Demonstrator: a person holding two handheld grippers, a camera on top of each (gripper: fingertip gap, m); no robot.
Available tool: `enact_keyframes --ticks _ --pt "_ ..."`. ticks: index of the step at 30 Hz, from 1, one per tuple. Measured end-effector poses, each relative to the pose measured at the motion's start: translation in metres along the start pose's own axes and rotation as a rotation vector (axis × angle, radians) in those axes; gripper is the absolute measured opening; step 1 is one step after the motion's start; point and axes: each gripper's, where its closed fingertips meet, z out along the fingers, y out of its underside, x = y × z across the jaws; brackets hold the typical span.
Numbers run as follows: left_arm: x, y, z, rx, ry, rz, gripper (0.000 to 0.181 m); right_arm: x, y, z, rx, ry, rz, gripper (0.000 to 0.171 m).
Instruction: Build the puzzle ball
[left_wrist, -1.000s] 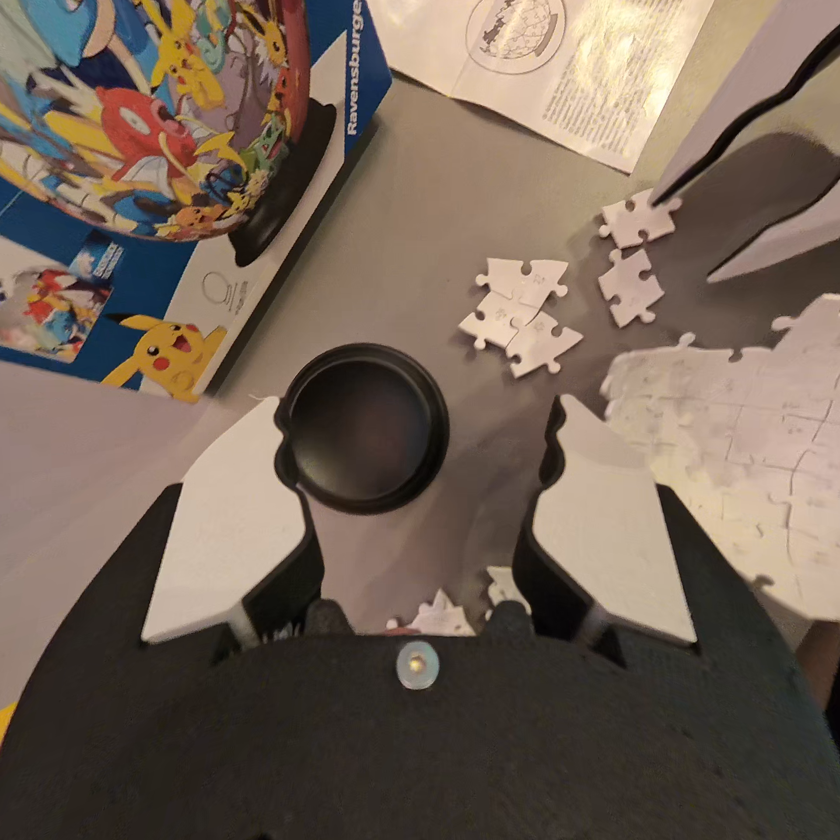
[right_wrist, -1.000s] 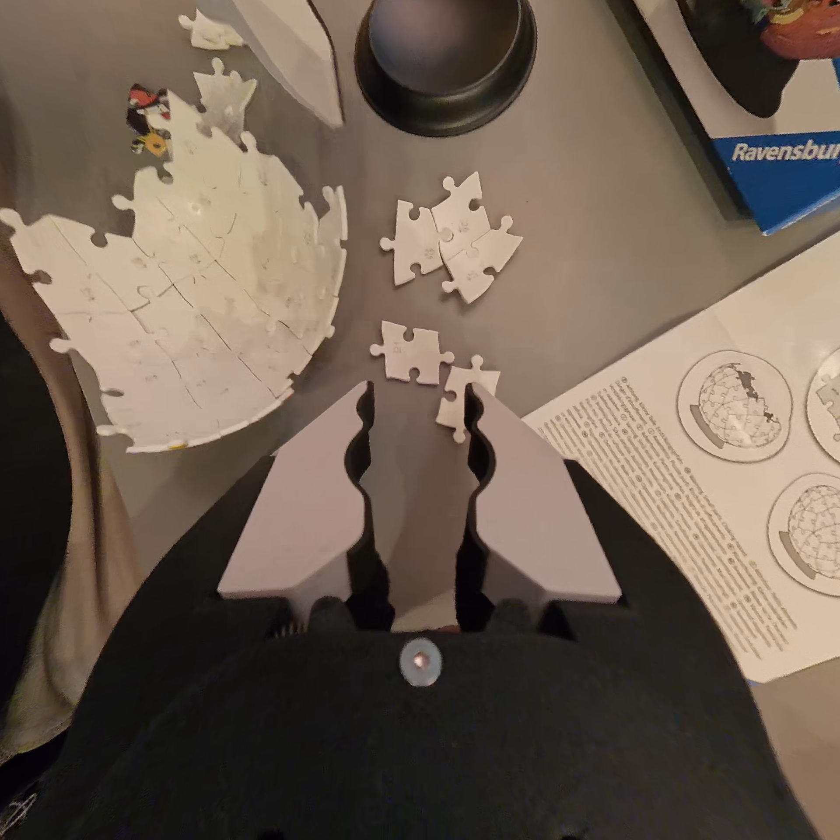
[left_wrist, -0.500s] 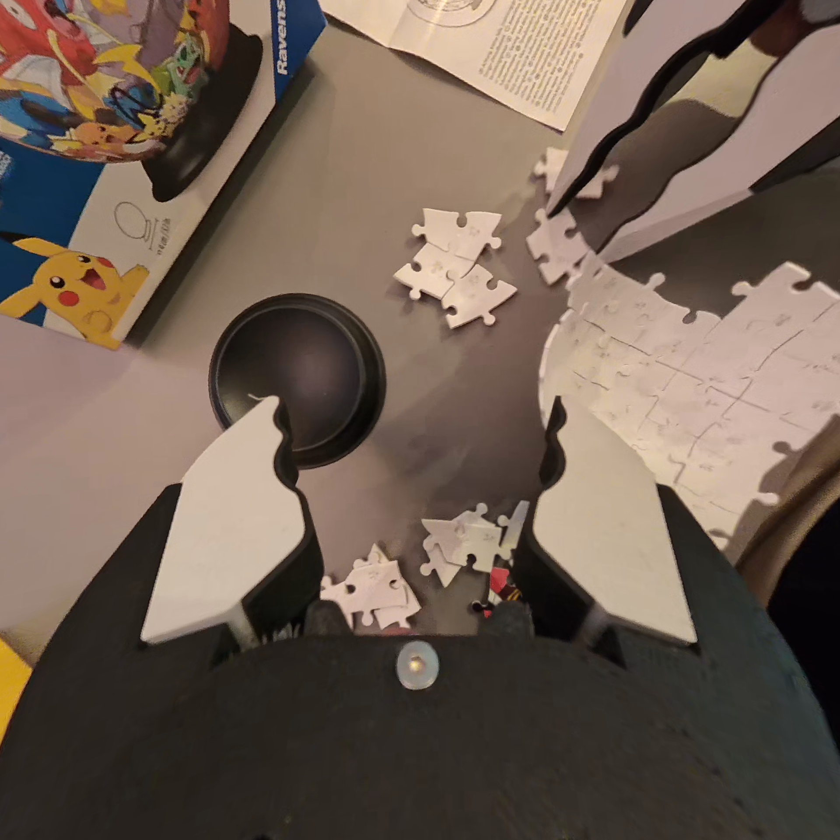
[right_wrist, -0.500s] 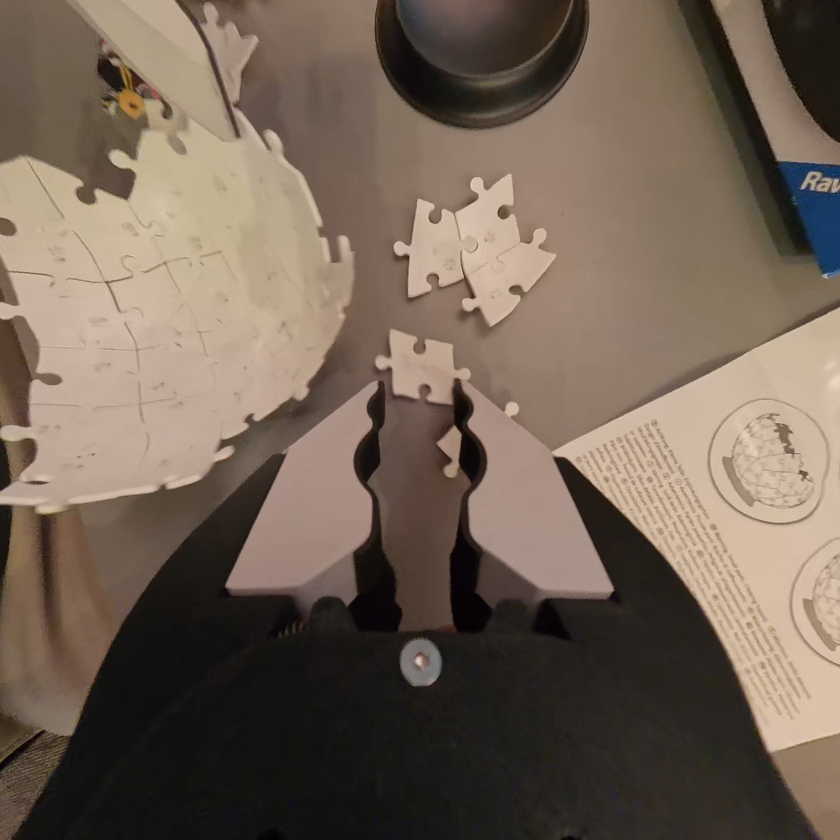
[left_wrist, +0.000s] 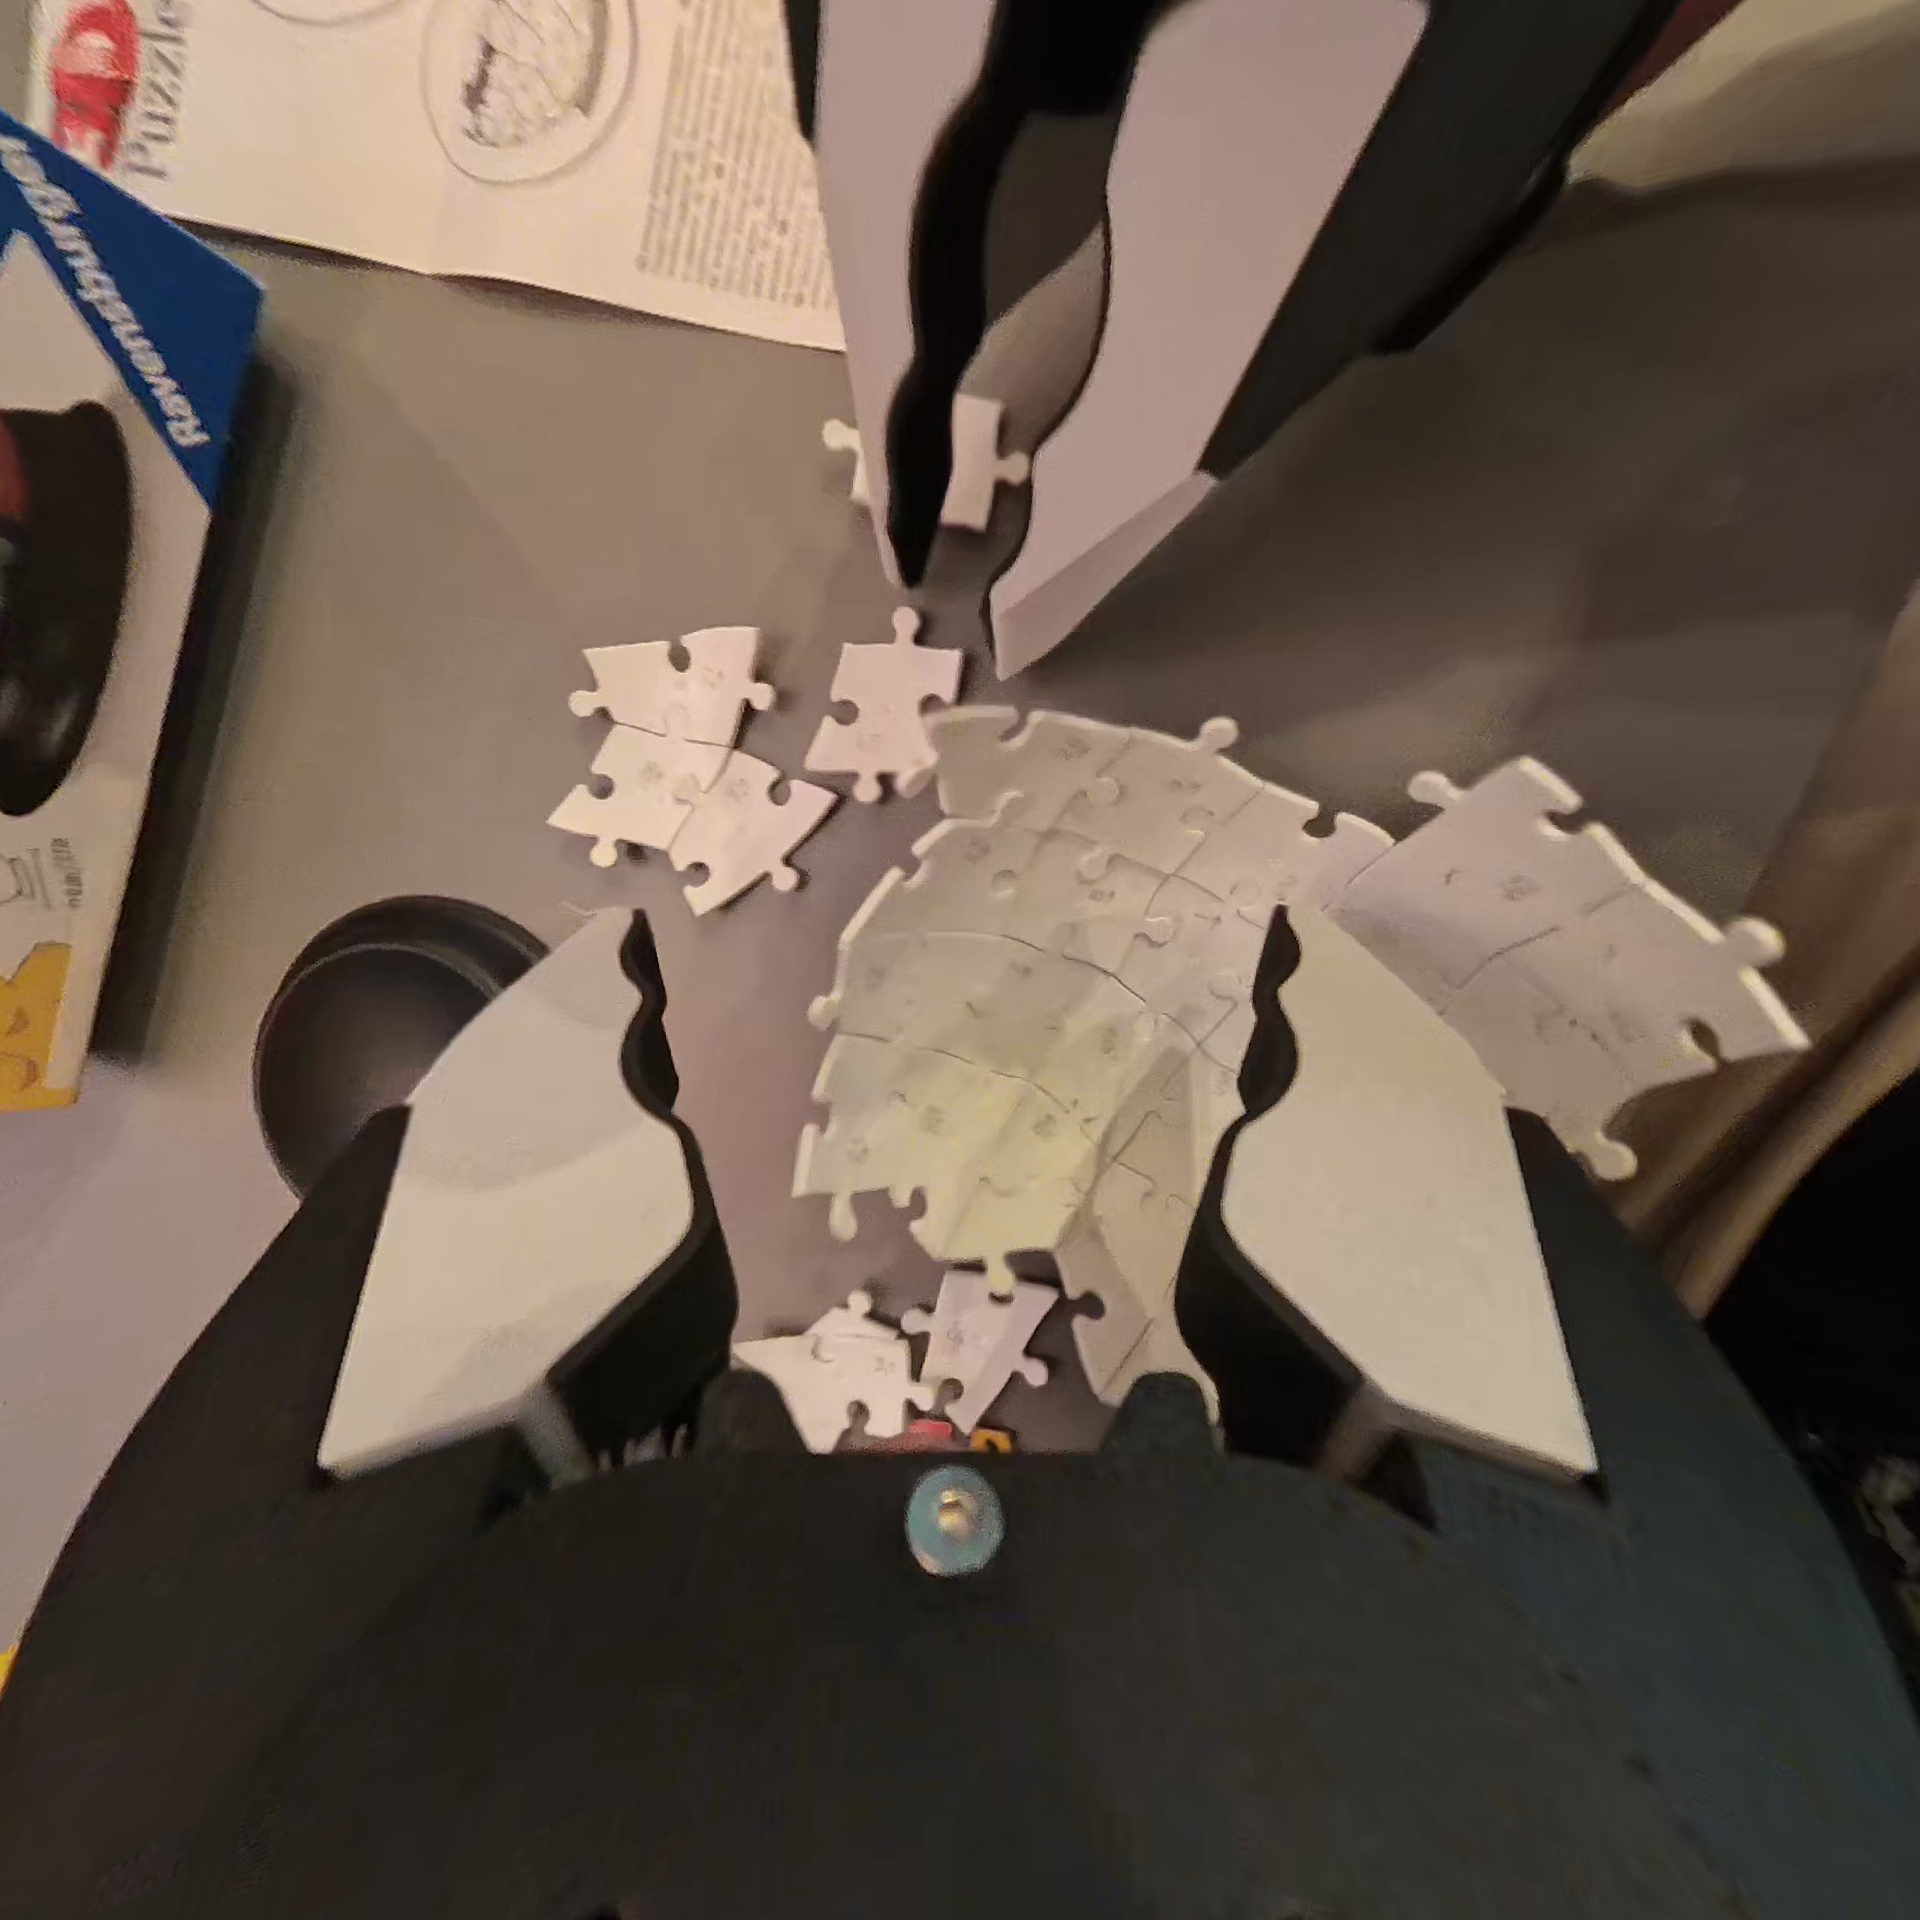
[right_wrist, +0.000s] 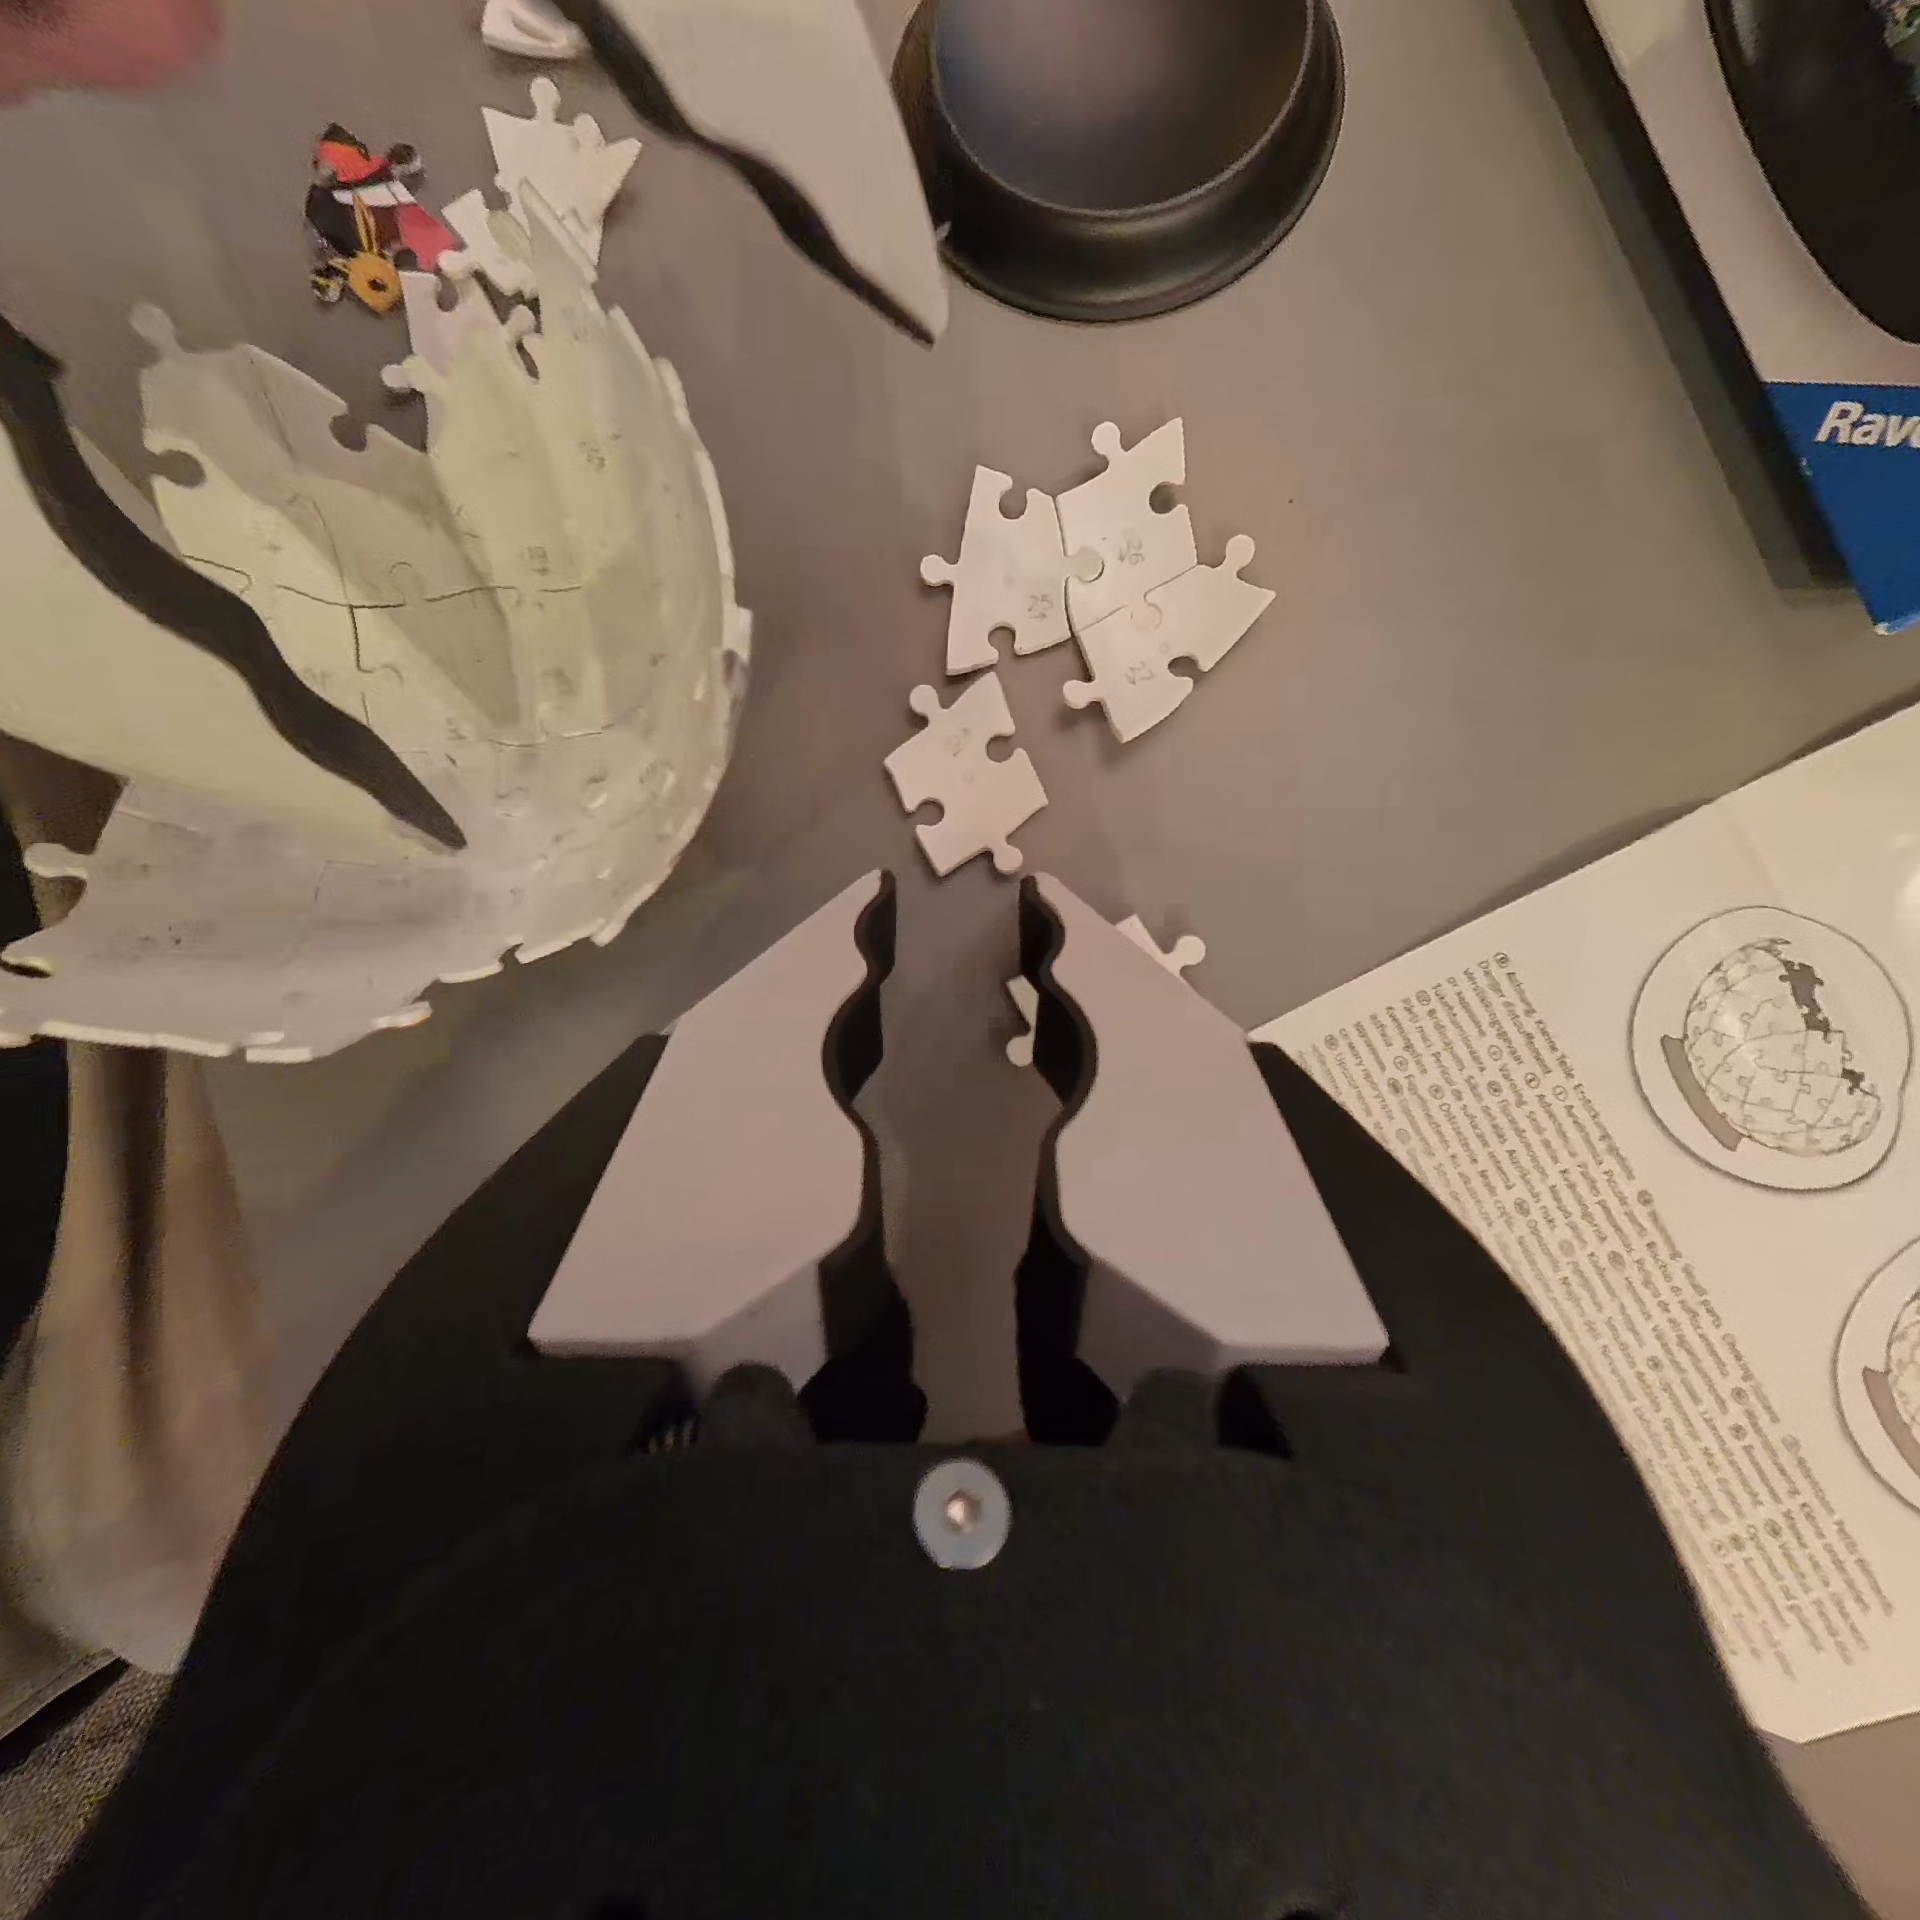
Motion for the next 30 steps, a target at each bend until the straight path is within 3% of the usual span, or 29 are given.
enact_keyframes --ticks 1,6,18,21,22,30 --pt "0.002 0.001 0.003 -0.017 -0.010 0.014 0.108 0.001 0.000 -0.002 0.006 0.007 0.004 0.023" --pt "0.002 0.006 0.012 -0.072 -0.079 0.072 0.109 -0.002 0.003 -0.003 0.011 -0.015 0.023 0.029" --pt "-0.003 0.030 0.000 -0.068 -0.084 -0.031 0.109 -0.001 -0.008 0.012 -0.005 -0.016 -0.046 0.041" --pt "-0.004 0.031 -0.003 -0.049 -0.098 -0.040 0.107 0.002 -0.012 0.015 -0.016 0.005 -0.079 0.035" --pt "-0.004 0.031 -0.004 -0.044 -0.097 -0.040 0.107 0.001 -0.012 0.016 -0.016 0.002 -0.090 0.026" --pt "0.002 0.023 -0.004 -0.028 -0.093 -0.033 0.107 0.002 -0.009 0.012 0.008 -0.014 -0.067 0.024"
